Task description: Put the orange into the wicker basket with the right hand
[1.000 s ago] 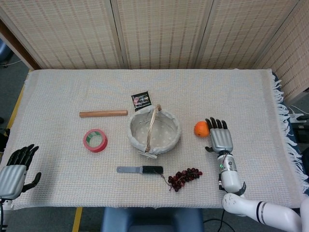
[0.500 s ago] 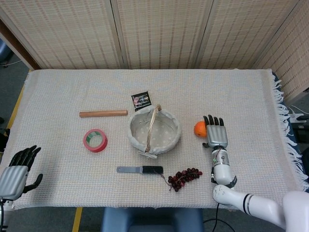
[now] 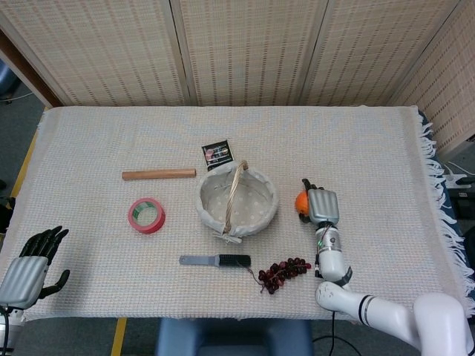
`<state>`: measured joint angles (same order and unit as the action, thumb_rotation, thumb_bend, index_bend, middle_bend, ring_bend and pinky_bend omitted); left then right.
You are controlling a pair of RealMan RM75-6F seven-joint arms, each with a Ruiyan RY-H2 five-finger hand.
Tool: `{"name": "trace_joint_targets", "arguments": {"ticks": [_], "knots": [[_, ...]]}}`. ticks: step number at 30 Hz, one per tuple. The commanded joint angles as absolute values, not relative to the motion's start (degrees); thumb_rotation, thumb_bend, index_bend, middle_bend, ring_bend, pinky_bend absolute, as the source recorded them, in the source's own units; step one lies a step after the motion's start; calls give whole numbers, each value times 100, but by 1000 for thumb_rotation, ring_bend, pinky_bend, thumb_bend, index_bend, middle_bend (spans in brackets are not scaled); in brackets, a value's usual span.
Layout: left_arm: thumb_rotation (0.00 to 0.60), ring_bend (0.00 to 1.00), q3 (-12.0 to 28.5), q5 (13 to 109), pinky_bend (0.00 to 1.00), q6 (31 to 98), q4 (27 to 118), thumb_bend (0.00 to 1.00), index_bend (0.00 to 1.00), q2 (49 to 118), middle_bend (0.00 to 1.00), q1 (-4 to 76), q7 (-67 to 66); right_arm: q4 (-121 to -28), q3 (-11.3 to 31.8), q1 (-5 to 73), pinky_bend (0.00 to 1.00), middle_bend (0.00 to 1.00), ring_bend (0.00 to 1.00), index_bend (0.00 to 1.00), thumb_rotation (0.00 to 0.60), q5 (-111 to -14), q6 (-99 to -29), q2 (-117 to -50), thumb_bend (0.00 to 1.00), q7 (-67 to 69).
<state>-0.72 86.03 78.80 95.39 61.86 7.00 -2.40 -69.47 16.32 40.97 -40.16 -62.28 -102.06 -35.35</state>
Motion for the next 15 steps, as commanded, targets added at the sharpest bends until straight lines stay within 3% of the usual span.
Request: {"name": "trace_joint_targets", "arguments": {"ticks": [1,15], "knots": [[600,0,-72,8596,73,7875,9547,384,0,6180,0,702,-228,-7217,1612,3996,581,555,565,199,600,-4249,-6346,-10041,266,-3365],[600,0,-85,8589,73,7829,9581,381,0,6203,0,731,-312,-9313,1900,3904,581,569,574,281,600,-4955,-6722,-9052,266,-3074]]}}
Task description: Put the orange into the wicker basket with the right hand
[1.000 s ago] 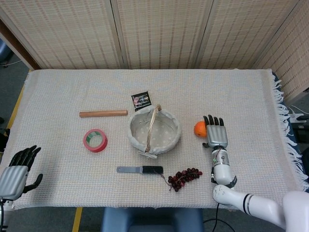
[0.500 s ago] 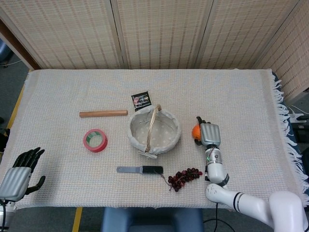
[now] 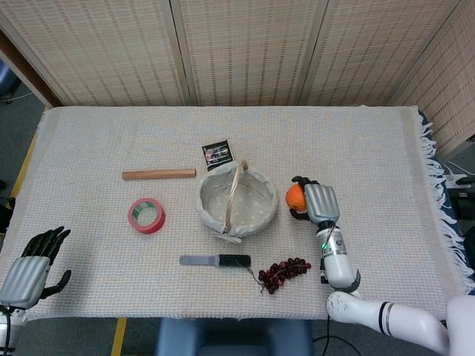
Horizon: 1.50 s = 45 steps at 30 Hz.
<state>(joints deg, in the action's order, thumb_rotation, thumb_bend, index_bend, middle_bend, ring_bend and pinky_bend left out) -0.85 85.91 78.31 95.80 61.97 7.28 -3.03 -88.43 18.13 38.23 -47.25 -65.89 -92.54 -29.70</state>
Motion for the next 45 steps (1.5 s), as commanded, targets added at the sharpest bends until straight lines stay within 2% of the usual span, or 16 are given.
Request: {"name": "trace_joint_targets", "arguments": {"ticks": [1,5,16,33,45], "knots": [[600,0,-85,8587,73,7829,9582,381,0,6206,0,732,-316,-9394,1912,3940,581,569,573,287,600,-4965,-6738,-9065,266,-3115],[600,0,-82,8578,73,7818,9599,384,0,6204,0,740,-327,-9518,1963,4148,581,569,570,308,600,-4922,-6805,-9270,266,-3331],[600,0,-90,8560,73,7789,9604,381,0,6154,0,745,-159,-8995,2114,4608,579,569,557,361,600,-4753,-7016,-10136,265,-3540],[600,0,-102,8515,73,7716,9672,380,0,6142,0,770,-161,-9181,2283,4619,579,569,557,429,600,-4842,-7288,-9947,266,-3545],[600,0,-97,8503,73,7714,9668,377,0,6132,0,774,-95,-8335,2313,4930,577,569,538,470,600,-4952,-7136,-10599,266,-3254]]}}
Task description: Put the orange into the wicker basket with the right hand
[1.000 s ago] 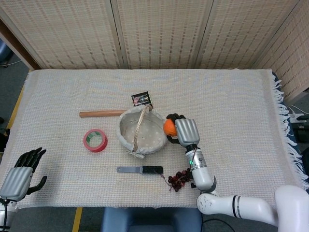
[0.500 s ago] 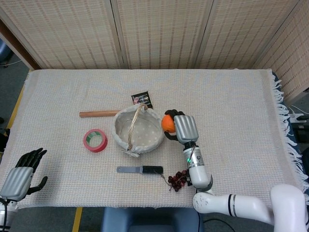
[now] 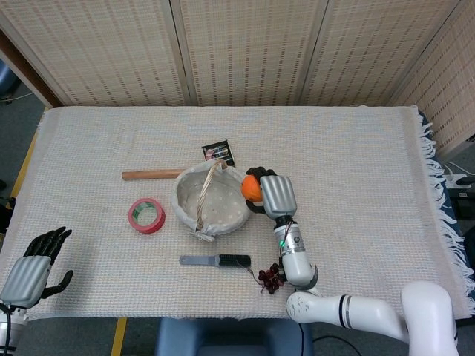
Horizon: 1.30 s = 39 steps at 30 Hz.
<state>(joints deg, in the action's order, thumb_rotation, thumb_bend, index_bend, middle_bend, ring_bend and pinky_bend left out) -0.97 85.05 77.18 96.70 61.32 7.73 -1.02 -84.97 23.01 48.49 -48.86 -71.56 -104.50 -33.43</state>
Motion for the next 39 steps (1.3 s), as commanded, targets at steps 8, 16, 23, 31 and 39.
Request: {"name": "trace_joint_targets", "arguments": {"ticks": [8,16,23,31,39], "knots": [[600,0,-105,8512,73,7703,9680,378,0,6123,0,780,-60,-8036,2404,5056,574,569,531,492,600,-5122,-7185,-10862,266,-3128],[600,0,-107,8505,73,7699,9687,376,0,6121,0,782,-70,-8081,2357,5057,410,420,334,437,600,-4896,-7033,-10951,265,-3294],[600,0,-108,8503,73,7692,9693,376,0,6114,0,786,-55,-8132,2338,5074,223,175,100,15,600,-4810,-6966,-10973,199,-3401],[600,0,-108,8504,73,7696,9692,375,0,6113,0,786,-59,-8269,2431,5051,197,135,63,0,600,-4839,-7024,-10859,189,-3387],[600,0,-107,8485,73,7693,9704,376,0,6109,0,783,-59,-8648,2431,4994,164,122,55,0,600,-4753,-6886,-10574,185,-3421]]}}
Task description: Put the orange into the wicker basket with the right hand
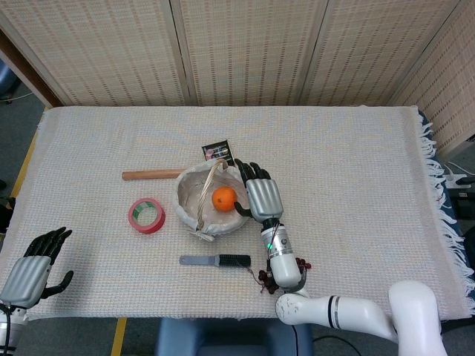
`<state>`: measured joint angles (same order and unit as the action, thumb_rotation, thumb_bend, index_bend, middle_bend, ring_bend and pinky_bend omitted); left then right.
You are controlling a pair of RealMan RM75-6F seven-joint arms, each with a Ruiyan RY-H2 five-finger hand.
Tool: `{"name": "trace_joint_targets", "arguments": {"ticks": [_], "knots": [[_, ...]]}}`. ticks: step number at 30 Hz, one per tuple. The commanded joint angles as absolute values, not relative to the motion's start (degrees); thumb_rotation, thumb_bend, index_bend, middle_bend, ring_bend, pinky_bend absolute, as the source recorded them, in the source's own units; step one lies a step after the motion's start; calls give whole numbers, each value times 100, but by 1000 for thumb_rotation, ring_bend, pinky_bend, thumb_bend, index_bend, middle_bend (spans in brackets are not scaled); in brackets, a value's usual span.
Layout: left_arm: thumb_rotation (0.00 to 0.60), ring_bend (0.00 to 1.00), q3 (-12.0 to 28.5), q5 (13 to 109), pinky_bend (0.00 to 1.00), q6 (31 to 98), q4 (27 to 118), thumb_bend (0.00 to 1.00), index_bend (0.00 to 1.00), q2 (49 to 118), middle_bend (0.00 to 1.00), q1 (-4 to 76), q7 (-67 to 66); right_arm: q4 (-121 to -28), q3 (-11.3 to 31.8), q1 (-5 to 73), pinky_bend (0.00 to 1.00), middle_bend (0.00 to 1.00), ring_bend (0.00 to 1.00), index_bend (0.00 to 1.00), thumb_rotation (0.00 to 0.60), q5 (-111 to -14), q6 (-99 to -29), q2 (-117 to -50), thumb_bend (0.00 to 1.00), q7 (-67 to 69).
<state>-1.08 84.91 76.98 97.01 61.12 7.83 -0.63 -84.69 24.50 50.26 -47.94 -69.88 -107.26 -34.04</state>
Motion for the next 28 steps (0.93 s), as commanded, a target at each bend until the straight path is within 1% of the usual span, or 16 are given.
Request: {"name": "trace_joint_targets", "arguments": {"ticks": [1,8,11,15,16,19,23,26,28], "knots": [[600,0,-107,8479,73,7690,9704,377,0,6104,0,783,-57,-8772,2396,4972,156,120,51,0,600,-4744,-6831,-10450,185,-3463],[600,0,-101,8462,73,7689,9711,376,0,6101,0,783,-75,-9696,2079,4680,143,119,41,0,600,-4679,-6874,-9625,184,-3801],[600,0,-95,8464,73,7710,9702,377,0,6106,0,778,-101,-10257,1796,4421,118,103,14,0,600,-4850,-7092,-9117,185,-3969],[600,0,-77,8447,72,7772,9669,378,0,6128,0,757,-220,-10967,1191,3879,69,31,0,0,600,-5489,-7526,-8273,184,-4028],[600,0,-65,8431,72,7797,9661,377,0,6143,0,749,-284,-11123,965,3668,59,11,0,0,600,-5756,-7688,-8017,185,-3974],[600,0,-38,8412,71,7867,9642,378,0,6189,0,729,-423,-11322,357,3096,49,0,0,0,600,-6419,-8134,-7456,184,-3776],[600,0,-20,8403,69,7924,9606,387,0,6245,0,712,-553,-11240,-343,2381,39,0,0,0,600,-7202,-8660,-6955,177,-3331],[600,0,-12,8399,69,7945,9605,388,0,6260,0,706,-600,-11050,-682,1958,36,0,0,0,600,-7620,-8949,-6738,176,-3020],[600,0,-9,8396,69,7956,9610,387,0,6265,0,700,-616,-10937,-779,1745,35,0,0,0,600,-7821,-9112,-6658,176,-2855]]}}
